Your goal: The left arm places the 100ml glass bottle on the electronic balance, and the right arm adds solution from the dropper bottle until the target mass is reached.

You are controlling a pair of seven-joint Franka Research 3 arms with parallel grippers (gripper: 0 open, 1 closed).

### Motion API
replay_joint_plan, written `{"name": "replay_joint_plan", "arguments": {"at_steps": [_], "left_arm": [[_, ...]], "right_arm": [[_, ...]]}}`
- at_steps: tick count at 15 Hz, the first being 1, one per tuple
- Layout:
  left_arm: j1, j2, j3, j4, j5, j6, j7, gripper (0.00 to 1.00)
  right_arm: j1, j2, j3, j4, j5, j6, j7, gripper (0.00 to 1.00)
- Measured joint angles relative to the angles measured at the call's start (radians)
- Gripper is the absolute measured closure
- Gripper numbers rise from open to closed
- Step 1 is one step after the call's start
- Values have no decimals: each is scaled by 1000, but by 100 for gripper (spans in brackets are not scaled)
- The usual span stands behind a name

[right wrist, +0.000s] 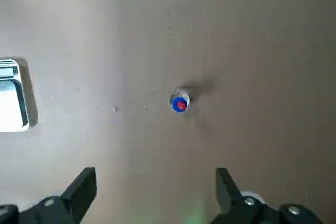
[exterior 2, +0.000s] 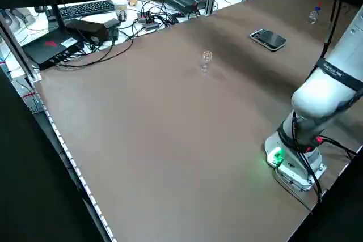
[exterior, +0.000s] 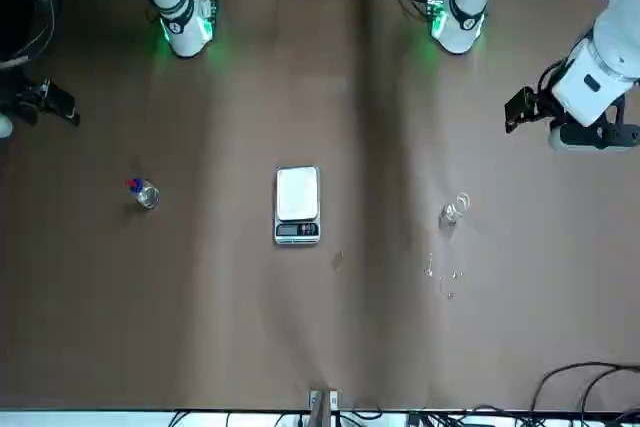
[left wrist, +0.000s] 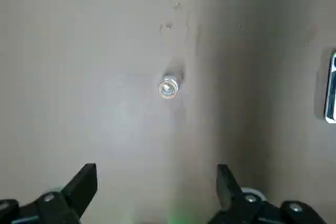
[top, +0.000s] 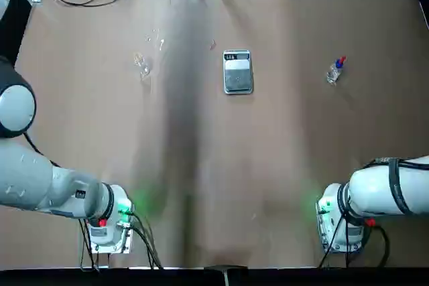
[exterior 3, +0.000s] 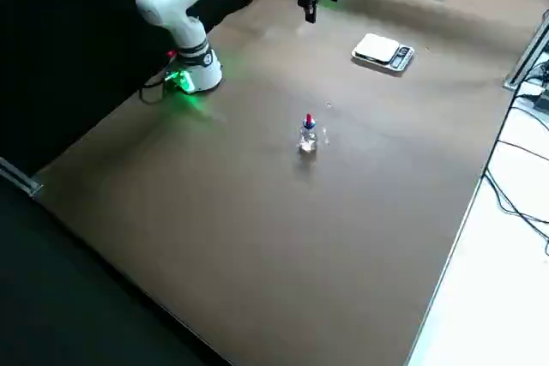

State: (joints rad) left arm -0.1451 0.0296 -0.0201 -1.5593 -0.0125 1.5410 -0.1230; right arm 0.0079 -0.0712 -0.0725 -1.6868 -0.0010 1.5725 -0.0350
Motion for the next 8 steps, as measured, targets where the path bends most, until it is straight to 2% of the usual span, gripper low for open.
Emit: {"name": "replay_joint_plan", "arguments": {"at_steps": [8], "left_arm": [[11, 12, 22, -6, 1, 0, 0, 0]], "right_arm": [[-2, 0, -2, 0, 0, 0, 0, 0]]}}
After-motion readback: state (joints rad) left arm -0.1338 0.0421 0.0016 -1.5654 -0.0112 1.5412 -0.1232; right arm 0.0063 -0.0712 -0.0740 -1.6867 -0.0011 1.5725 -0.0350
